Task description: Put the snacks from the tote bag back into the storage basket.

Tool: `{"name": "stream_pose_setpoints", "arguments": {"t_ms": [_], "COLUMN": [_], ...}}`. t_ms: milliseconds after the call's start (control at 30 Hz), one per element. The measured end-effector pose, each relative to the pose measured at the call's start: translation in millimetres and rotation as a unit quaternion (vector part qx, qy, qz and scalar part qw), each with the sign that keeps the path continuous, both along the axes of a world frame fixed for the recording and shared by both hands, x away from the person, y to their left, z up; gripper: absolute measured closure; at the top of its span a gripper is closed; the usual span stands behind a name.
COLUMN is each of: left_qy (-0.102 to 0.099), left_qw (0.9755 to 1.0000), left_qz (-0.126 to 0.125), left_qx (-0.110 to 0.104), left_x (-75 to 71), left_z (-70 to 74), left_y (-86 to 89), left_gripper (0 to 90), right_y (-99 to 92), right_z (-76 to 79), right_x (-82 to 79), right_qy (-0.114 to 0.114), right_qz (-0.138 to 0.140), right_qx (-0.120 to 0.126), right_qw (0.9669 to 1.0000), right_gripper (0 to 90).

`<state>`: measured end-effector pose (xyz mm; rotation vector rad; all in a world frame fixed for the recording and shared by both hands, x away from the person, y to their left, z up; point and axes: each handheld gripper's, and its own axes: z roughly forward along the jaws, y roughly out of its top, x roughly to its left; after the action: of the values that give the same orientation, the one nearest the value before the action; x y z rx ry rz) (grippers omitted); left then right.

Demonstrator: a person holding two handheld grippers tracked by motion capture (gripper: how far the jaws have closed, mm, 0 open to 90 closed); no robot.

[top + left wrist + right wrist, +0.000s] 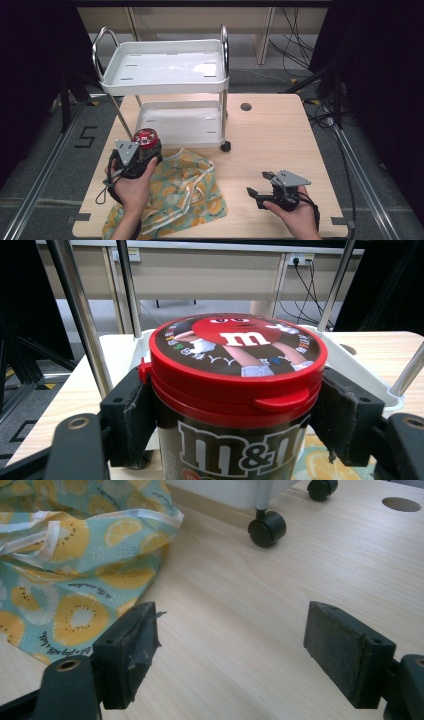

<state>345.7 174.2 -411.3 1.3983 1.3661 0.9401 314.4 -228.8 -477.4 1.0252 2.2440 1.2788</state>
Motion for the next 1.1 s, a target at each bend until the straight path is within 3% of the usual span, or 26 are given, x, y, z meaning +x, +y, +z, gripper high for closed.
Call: {"name": "stream_pose_setpoints", "arguments": {"t_ms": [67, 167, 233, 367, 467, 567, 800, 833, 867, 1000, 1033, 1100], "left_qy": [0.001, 0.001, 0.0, 0.002, 0.004, 0.005, 0.004, 0.004, 0.004, 0.004, 0.005, 0.006], "left_qw": [1.0, 1.0, 1.0, 1.0, 1.0, 1.0, 1.0, 1.0, 1.0, 0.9999, 0.9999, 0.9999], "left_qz": [0.001, 0.003, 0.003, 0.004, 0.005, 0.007, 0.007, 0.007, 0.007, 0.008, 0.008, 0.009], "left_qx": [0.0, -0.002, 0.001, 0.003, 0.006, 0.005, 0.005, 0.005, 0.005, 0.005, 0.005, 0.005], "left_x": [0.9, 2.0, 3.0, 5.6, 8.2, 10.1, 13.1, 13.3, 13.4, 14.5, 14.7, 15.2], "left_z": [0.0, 0.0, 0.4, 0.1, -0.4, -0.4, 0.9, 0.9, 1.0, 1.2, 1.3, 1.7], "left_y": [-0.3, -0.6, -1.1, -2.1, -1.8, -2.2, -3.5, -3.7, -4.0, -3.7, -3.7, -3.7], "left_gripper": [25.4, 25.4, 25.4, 25.4, 25.5, 25.4, 25.5, 25.4, 25.4, 25.4, 25.5, 25.4], "right_y": [-1.3, -0.3, -1.7, -1.9, -0.1, -1.4, -1.6, -1.7, -0.6, -2.1, -0.6, -0.4], "right_z": [-0.2, 0.1, 0.4, 0.3, 0.2, -0.3, -0.3, -0.2, 0.4, 0.1, 0.2, 0.2], "right_x": [2.2, 0.5, 2.2, 2.1, 0.1, 2.3, 2.3, 2.2, -0.2, 2.4, 0.1, -0.2], "right_qy": [-0.012, -0.001, -0.013, -0.012, 0.003, -0.011, -0.011, -0.01, 0.01, -0.013, 0.0, 0.001], "right_qz": [0.008, 0.001, 0.006, 0.007, 0.001, 0.007, 0.007, 0.006, 0.001, 0.005, -0.002, -0.002], "right_qx": [-0.007, 0.0, -0.006, -0.007, 0.002, -0.005, -0.006, -0.004, 0.001, -0.005, 0.001, 0.001], "right_qw": [0.9999, 1.0, 0.9999, 0.9999, 1.0, 0.9999, 0.9999, 0.9999, 0.9999, 0.9999, 1.0, 1.0], "right_gripper": [22.6, 22.6, 22.6, 22.6, 22.6, 22.6, 22.6, 22.6, 22.6, 22.6, 22.6, 22.6]}}
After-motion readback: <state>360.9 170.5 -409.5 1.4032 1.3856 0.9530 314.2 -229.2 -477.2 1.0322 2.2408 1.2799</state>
